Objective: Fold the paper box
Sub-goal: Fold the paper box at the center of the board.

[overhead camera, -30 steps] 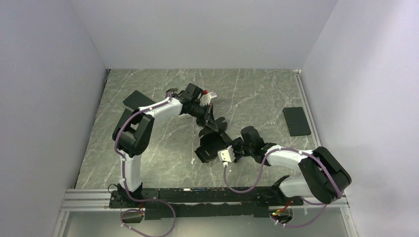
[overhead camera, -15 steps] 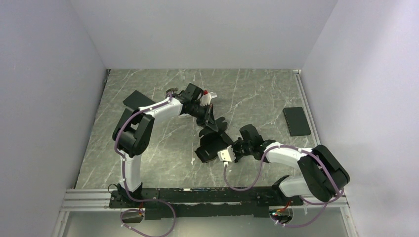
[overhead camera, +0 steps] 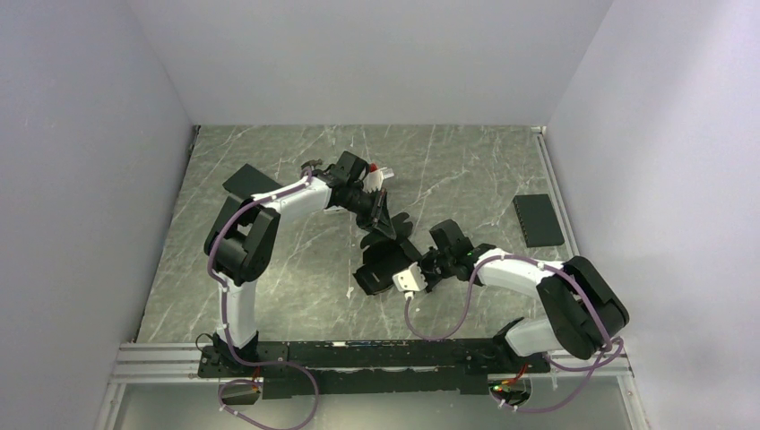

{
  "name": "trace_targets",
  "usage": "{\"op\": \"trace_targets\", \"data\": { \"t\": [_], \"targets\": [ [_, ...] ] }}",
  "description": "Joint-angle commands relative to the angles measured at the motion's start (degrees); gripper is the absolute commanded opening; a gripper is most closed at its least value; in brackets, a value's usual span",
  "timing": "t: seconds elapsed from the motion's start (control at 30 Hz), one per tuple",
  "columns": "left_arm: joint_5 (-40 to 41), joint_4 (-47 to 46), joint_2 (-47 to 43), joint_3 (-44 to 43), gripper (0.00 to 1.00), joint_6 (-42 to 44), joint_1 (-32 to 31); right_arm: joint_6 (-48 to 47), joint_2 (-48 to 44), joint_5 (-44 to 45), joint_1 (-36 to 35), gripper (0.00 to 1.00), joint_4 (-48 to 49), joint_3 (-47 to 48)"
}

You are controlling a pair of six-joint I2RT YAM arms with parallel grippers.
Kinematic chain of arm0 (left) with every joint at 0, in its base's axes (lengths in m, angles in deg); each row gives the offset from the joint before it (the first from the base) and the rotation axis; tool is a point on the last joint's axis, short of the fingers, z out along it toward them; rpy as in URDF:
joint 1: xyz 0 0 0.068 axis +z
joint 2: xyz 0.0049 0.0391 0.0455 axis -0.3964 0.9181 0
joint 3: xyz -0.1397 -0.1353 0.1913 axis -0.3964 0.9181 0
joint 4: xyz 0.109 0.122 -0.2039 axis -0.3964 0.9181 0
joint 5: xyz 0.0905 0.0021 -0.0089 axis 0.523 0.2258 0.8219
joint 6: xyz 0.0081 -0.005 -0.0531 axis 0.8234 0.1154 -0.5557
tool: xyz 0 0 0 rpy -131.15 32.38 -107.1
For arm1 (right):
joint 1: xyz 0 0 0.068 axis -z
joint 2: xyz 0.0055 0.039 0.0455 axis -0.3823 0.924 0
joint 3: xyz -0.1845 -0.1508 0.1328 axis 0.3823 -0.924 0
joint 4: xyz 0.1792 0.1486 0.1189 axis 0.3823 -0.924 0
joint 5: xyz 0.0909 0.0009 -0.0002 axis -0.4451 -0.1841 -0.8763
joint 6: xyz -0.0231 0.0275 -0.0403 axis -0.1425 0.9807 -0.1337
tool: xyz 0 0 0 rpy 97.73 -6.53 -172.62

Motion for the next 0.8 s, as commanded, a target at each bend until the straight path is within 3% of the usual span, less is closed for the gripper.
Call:
{"op": "trace_targets", "data": {
  "t": [0.0, 0.27, 0.53, 0.77],
  "targets": [
    [5.79, 4.39, 2.05, 1.35, 0.14, -0.62, -2.80, -2.36, 1.29, -1.84, 0.14, 0.00, -0.08, 2.25],
    [7.35, 3.48, -0.70, 1.76, 0.31, -1.53, -2.26, -2.83, 1.47, -1.48, 0.12, 0.00, -0.13, 2.03],
    [9.38, 3.60, -3.22, 1.62, 0.38, -1.56, -1.73, -4.09, 0.43, -2.33, 0.14, 0.00, -0.68, 1.93],
    [9.52, 3.62, -3.95, 1.26, 0.50, -1.03, -1.94, -4.82, 0.38, -3.26, 0.18, 0.00, -1.59, 2.05]
  ]
}}
